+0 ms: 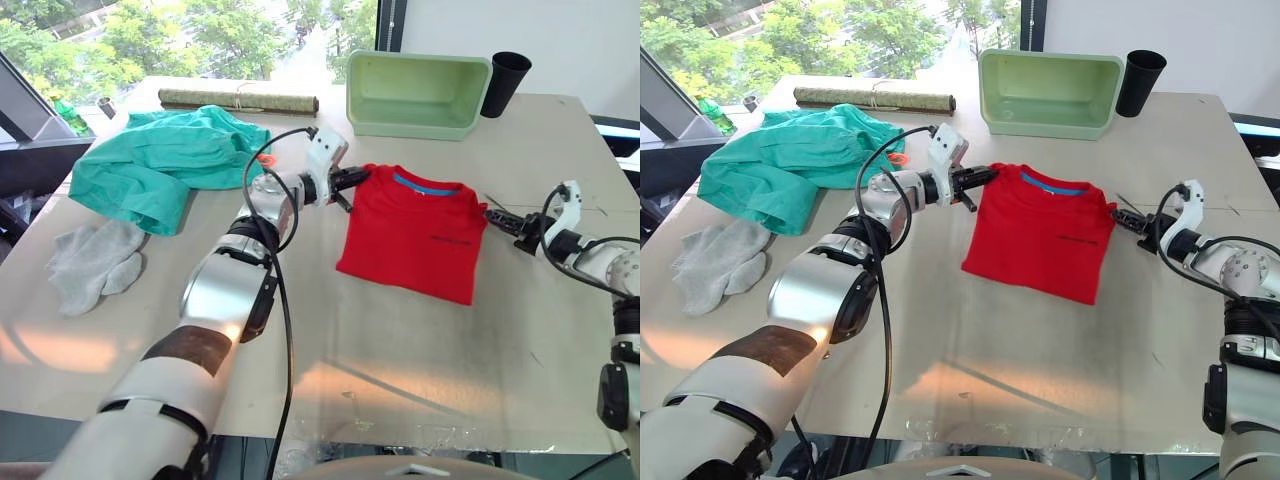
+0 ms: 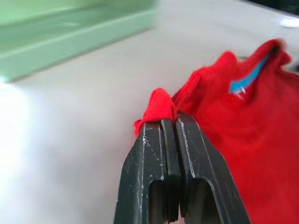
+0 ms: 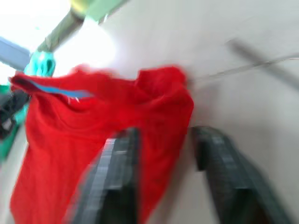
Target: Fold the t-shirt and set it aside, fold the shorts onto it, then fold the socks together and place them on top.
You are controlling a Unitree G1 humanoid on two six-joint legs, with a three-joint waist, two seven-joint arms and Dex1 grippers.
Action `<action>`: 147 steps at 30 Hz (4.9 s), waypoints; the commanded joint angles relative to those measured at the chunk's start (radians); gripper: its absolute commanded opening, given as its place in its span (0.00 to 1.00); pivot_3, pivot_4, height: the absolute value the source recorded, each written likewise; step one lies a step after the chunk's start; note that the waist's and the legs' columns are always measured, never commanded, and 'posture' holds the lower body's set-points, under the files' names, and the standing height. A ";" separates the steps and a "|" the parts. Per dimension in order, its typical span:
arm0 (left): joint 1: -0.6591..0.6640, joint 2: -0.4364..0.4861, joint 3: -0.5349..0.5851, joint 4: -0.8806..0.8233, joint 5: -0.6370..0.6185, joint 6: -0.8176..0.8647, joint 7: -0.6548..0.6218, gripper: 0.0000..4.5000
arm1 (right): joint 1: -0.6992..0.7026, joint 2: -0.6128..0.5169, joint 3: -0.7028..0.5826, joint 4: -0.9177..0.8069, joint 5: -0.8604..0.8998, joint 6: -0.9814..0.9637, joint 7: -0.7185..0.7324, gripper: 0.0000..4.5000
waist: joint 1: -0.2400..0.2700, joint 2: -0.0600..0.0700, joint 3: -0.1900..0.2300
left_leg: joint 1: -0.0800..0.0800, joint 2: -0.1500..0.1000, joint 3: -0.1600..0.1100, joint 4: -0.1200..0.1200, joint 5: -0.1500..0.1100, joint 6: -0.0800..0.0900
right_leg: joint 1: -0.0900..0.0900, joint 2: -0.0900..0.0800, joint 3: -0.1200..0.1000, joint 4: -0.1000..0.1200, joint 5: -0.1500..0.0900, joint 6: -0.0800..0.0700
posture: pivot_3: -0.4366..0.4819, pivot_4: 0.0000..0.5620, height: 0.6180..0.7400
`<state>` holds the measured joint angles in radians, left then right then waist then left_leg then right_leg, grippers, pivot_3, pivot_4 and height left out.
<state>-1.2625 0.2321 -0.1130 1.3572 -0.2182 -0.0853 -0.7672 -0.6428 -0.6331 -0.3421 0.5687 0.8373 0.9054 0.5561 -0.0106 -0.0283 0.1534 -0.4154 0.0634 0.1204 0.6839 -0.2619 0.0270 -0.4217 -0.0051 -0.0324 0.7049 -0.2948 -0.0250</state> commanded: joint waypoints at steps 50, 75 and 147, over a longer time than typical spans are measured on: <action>0.581 0.618 0.177 -1.179 -0.120 0.420 -0.678 1.00 | 0.299 0.060 0.285 -0.713 -0.419 -0.091 0.019 0.01 | -0.023 0.001 -0.001 | 0.001 0.006 0.009 0.001 0.002 -0.004 | -0.008 0.004 0.008 0.011 0.000 0.000 | 0.48 0.27 0.96; 0.637 0.612 0.141 -1.651 -0.440 0.746 -0.598 1.00 | 0.517 -0.469 0.202 -0.300 -0.764 -0.626 0.215 0.01 | -0.008 0.001 -0.001 | 0.003 0.005 0.009 0.001 0.002 -0.004 | -0.007 0.005 0.011 0.010 0.000 0.000 | 0.48 0.27 0.96; 0.057 0.399 0.157 -0.001 0.402 -0.060 0.405 0.01 | 0.611 0.100 0.124 -1.188 -0.069 -0.521 0.132 0.88 | -0.004 -0.004 -0.002 | 0.001 0.005 0.009 0.001 0.002 -0.003 | -0.007 0.003 0.005 0.009 0.000 0.000 | 0.48 0.27 0.96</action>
<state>-1.1789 0.6240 0.0122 1.3673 0.2040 -0.1411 -0.3876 -0.0348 -0.5303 -0.1914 -0.5803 0.7582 0.4081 0.6907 -0.0141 -0.0326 0.1517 -0.4149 0.0687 0.1297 0.6847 -0.2600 0.0236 -0.4291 -0.0025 -0.0273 0.7141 -0.2946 -0.0252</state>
